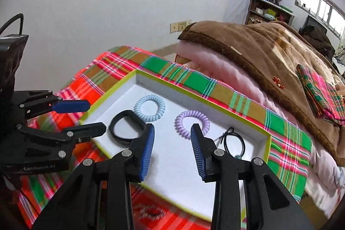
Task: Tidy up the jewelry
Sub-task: 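Open both grippers to release the purple coil and black band in the box, then withdraw both grippers from the box toward the remaining jewelry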
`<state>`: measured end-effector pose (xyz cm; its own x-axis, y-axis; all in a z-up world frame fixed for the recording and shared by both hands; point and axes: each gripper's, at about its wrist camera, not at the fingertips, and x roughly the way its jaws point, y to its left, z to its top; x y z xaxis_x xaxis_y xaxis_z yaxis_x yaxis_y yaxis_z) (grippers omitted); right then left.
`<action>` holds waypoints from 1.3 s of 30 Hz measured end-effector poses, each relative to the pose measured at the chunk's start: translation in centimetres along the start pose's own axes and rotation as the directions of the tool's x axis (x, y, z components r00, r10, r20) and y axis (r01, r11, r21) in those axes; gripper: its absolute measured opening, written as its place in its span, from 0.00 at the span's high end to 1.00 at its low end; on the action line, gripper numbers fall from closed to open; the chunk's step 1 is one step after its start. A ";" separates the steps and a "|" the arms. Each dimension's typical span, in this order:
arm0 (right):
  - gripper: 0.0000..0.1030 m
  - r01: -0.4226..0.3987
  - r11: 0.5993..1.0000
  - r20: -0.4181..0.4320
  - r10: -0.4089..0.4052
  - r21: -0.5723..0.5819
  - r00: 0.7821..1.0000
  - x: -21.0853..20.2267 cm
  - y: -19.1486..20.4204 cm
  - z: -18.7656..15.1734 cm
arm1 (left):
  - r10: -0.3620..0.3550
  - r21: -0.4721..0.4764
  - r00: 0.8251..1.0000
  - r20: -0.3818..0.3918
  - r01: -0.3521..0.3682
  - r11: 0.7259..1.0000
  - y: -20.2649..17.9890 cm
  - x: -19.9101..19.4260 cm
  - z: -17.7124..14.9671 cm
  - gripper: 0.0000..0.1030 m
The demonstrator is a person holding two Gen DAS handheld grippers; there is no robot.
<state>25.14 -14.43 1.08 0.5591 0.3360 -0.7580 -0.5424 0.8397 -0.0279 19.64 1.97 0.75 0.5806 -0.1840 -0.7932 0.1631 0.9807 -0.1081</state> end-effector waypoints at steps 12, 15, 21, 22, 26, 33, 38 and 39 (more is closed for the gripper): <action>0.65 -0.001 0.999 0.091 -0.003 0.043 0.996 -5.8 1.3 -3.2 | -0.010 -0.013 0.996 0.088 0.011 1.000 -0.8 -4.7 -2.4 0.47; 0.65 -0.005 0.998 0.109 -0.001 0.055 0.994 -7.1 1.2 -4.6 | -0.025 -0.008 0.995 0.100 0.026 1.000 -0.8 -5.4 -3.2 0.45; 0.64 0.012 0.997 0.113 -0.021 0.081 0.993 -8.9 0.6 -7.8 | -0.068 -0.026 0.992 0.107 0.071 0.997 -0.4 -5.7 -5.1 0.42; 0.64 0.015 0.996 0.112 -0.025 0.087 0.993 -9.1 0.5 -8.4 | -0.077 -0.030 0.992 0.105 0.080 0.996 -0.3 -5.6 -5.5 0.41; 0.59 0.030 0.993 0.105 -0.042 0.110 0.994 -9.5 0.2 -10.1 | -0.104 -0.035 0.992 0.071 0.107 0.994 -0.2 -4.5 -6.8 0.41; 0.59 0.023 0.992 0.114 -0.038 0.127 0.993 -9.6 1.1 -11.8 | -0.145 -0.058 0.989 -0.002 0.145 0.988 -0.5 -1.9 -8.0 0.41; 0.59 0.023 0.991 0.123 -0.039 0.131 0.992 -9.8 1.8 -12.5 | -0.154 -0.043 0.987 -0.044 0.152 0.987 -1.3 -0.3 -8.0 0.41; 0.59 0.021 0.991 0.122 -0.038 0.134 0.992 -9.8 1.9 -12.7 | -0.155 -0.039 0.987 -0.052 0.153 0.987 -1.5 0.1 -8.0 0.41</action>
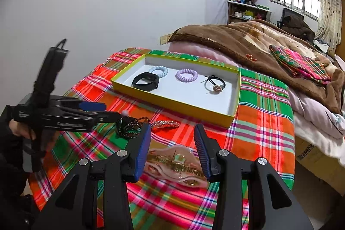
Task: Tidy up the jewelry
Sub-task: 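Withdraw both grippers from the box toward the remaining jewelry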
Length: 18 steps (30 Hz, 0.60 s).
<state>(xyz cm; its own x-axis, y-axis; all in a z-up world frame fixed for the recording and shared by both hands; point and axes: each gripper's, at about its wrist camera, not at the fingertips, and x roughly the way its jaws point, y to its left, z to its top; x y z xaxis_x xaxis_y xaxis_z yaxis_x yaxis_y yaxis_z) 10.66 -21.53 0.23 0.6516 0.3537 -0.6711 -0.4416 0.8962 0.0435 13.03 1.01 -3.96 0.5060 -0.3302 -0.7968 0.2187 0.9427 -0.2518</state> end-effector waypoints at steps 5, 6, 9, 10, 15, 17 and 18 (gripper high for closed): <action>0.59 0.004 1.000 0.007 -0.004 0.003 1.000 -0.3 0.2 -0.2 | 0.046 0.014 0.999 -0.018 -0.046 0.999 -0.5 1.1 0.2 0.41; 0.59 0.004 1.000 0.008 -0.004 0.003 1.000 -0.3 0.2 -0.2 | 0.047 0.019 0.999 -0.015 -0.047 0.999 -0.6 1.2 0.1 0.42; 0.59 0.001 1.000 0.015 -0.001 0.009 1.000 -0.5 0.4 -0.1 | 0.034 0.014 0.999 -0.012 -0.034 0.999 -0.4 1.2 0.1 0.52; 0.59 0.002 1.000 0.014 -0.003 0.009 1.000 -0.4 0.6 0.0 | 0.023 0.008 1.000 -0.011 -0.023 1.000 -0.3 1.2 0.3 0.55; 0.59 -0.013 1.000 0.018 0.013 -0.007 1.000 -0.4 1.5 0.3 | 0.024 0.046 1.000 -0.013 -0.023 0.999 -0.7 0.9 0.0 0.78; 0.59 -0.014 1.000 0.008 0.014 -0.010 1.000 -0.1 1.9 0.3 | 0.038 0.044 0.999 -0.014 -0.038 0.998 -0.4 0.9 -0.2 0.88; 0.59 -0.015 1.000 0.001 0.015 -0.015 1.000 0.1 2.2 0.3 | 0.043 0.033 0.999 -0.013 -0.043 0.999 0.0 0.8 -0.3 0.90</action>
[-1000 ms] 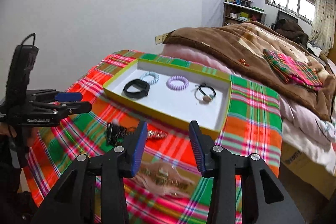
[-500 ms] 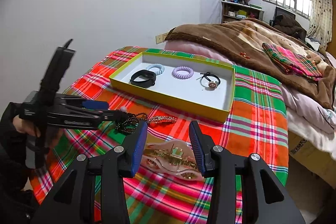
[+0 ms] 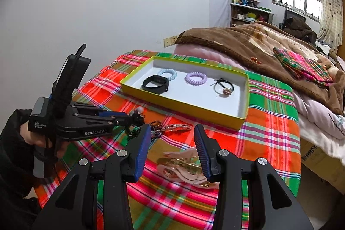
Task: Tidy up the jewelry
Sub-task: 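Withdraw both grippers from the box toward the remaining jewelry, then grasp the dark beaded bracelet with the right gripper while the left gripper approaches the bear-charm tie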
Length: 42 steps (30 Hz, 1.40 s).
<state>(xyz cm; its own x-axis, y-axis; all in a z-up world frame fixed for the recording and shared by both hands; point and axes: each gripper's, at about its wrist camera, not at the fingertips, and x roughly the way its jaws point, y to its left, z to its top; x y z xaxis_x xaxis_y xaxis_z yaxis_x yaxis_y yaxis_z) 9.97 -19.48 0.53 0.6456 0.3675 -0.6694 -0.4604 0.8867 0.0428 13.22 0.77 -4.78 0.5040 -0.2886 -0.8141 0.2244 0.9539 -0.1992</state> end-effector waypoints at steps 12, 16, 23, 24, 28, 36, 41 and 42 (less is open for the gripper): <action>0.59 -0.043 0.998 -0.094 0.038 -0.048 0.995 3.6 4.5 -0.3 | 0.039 -0.122 0.998 0.059 -0.032 0.992 4.9 -2.4 -0.6 0.91; 0.59 -0.027 0.999 -0.127 0.024 -0.025 0.992 5.5 5.7 -0.6 | 0.032 -0.116 0.997 0.075 -0.023 0.993 4.9 -3.0 -0.6 0.90; 0.59 -0.008 1.000 -0.150 0.005 -0.021 0.989 7.7 7.2 -0.3 | 0.022 -0.129 0.996 0.087 -0.010 0.992 5.9 -4.0 -1.0 0.90; 0.59 -0.009 1.000 -0.152 0.006 -0.017 0.988 7.9 7.2 -0.3 | 0.020 -0.135 0.996 0.090 -0.008 0.991 6.1 -4.1 -1.1 0.90; 0.59 0.008 1.000 -0.206 -0.007 0.006 0.979 9.5 7.4 -0.5 | 0.013 -0.147 0.996 0.088 0.000 0.989 6.5 -4.2 -1.2 0.88; 0.59 0.074 0.996 -0.207 -0.063 0.049 0.976 10.2 6.7 -0.6 | -0.003 -0.146 0.996 0.093 0.016 0.989 6.8 -4.4 -1.2 0.84; 0.69 0.109 0.993 -0.189 -0.099 0.045 0.977 10.1 6.6 -0.9 | -0.006 -0.145 0.996 0.087 0.018 0.989 7.0 -4.2 -1.2 0.84; 0.71 0.109 0.993 -0.186 -0.098 0.049 0.978 10.1 6.5 -0.8 | -0.006 -0.146 0.996 0.086 0.019 0.989 7.0 -4.2 -1.1 0.84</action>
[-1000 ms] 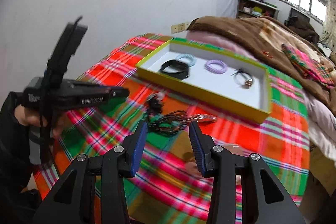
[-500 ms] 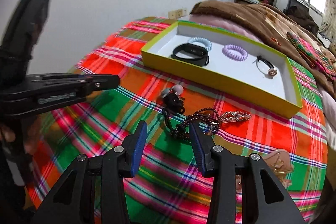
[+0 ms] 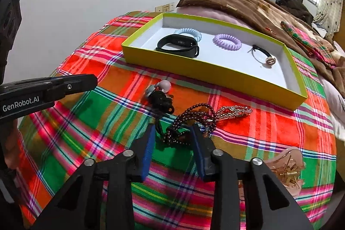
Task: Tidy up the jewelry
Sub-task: 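Grasp the dark beaded bracelet with the right gripper while the left gripper approaches the bear-charm tie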
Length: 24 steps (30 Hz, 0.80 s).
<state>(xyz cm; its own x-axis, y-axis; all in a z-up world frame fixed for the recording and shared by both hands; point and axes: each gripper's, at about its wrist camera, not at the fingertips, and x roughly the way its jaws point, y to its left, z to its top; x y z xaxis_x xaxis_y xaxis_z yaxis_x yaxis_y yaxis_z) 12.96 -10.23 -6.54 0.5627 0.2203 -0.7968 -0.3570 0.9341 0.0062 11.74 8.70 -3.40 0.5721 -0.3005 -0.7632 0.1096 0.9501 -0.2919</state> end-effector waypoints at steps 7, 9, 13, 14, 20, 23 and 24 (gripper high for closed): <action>0.85 -0.008 1.000 0.027 0.008 -0.006 1.000 -0.9 -0.2 -0.6 | -0.003 0.007 1.000 -0.005 0.003 1.000 -0.4 0.3 0.1 0.83; 0.85 -0.018 1.000 0.029 0.018 -0.006 0.999 -1.0 -0.3 -1.0 | -0.007 0.012 1.000 -0.007 0.007 1.000 -0.7 0.3 0.2 0.83; 0.87 -0.053 0.999 0.060 0.052 0.013 0.997 -1.8 -0.7 -1.4 | -0.011 0.022 1.000 -0.014 0.011 1.000 -1.2 0.8 0.4 0.81; 0.87 -0.063 0.998 0.065 0.062 0.014 0.996 -2.1 -0.7 -1.4 | -0.010 0.024 1.000 -0.017 0.010 1.000 -1.3 0.9 0.5 0.79; 0.87 -0.099 0.995 0.118 0.094 0.034 0.988 -3.4 -1.2 -1.4 | -0.028 0.036 0.999 -0.037 0.029 0.999 -1.9 1.7 0.9 0.72; 0.88 -0.112 0.993 0.143 0.106 0.038 0.984 -4.0 -1.4 -1.4 | -0.032 0.036 0.998 -0.058 0.034 0.999 -2.0 2.4 1.0 0.65; 0.88 -0.115 0.993 0.147 0.108 0.039 0.983 -4.1 -1.5 -1.4 | -0.031 0.039 0.998 -0.063 0.033 0.999 -2.2 2.6 1.0 0.63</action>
<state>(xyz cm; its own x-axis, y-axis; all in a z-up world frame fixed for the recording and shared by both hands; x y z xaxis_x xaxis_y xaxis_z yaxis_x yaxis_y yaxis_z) 10.14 -12.90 -4.12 0.6242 0.3586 -0.6941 -0.3899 0.9129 0.1210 13.78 5.95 -4.16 0.5159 -0.3343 -0.7887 0.1600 0.9421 -0.2946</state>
